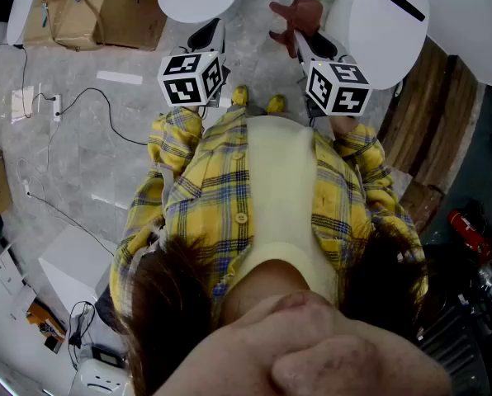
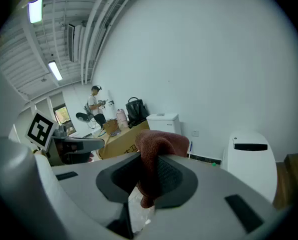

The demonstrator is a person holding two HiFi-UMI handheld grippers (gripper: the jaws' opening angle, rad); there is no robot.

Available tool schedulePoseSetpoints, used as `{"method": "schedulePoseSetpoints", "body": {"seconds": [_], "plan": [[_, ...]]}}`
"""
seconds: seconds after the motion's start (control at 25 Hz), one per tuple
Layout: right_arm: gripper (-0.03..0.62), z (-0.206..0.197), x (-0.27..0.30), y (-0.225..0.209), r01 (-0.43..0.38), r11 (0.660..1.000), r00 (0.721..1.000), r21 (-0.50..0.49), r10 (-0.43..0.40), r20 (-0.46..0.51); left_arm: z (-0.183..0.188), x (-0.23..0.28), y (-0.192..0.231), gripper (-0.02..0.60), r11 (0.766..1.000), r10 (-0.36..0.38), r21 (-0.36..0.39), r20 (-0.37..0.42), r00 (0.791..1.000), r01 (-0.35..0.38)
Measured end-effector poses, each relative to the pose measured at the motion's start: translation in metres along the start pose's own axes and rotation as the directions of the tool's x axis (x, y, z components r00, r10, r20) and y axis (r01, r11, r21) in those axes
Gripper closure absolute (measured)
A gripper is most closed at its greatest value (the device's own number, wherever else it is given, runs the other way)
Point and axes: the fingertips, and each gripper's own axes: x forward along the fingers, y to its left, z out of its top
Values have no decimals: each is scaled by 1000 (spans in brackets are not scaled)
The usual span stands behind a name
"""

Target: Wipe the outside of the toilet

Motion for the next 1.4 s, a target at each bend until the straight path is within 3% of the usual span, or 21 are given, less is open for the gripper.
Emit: {"method": "schedulePoseSetpoints", "body": {"seconds": [0.56,1.12,1.4], "plan": [[510,-3,-5,-22,-14,999,1000,33,14,0,-1,8,-12,572,1000,25,0,0,1000,-25],[510,-9,0,-58,-57,998,998,-5,57,-27,-2,43,-31,572,998,66,10,-26,997,-66],[510,-7,24,-64,-63,998,996,2,63,-63,0,60,-15,572,997,71,-5,-41,997,-71]]}}
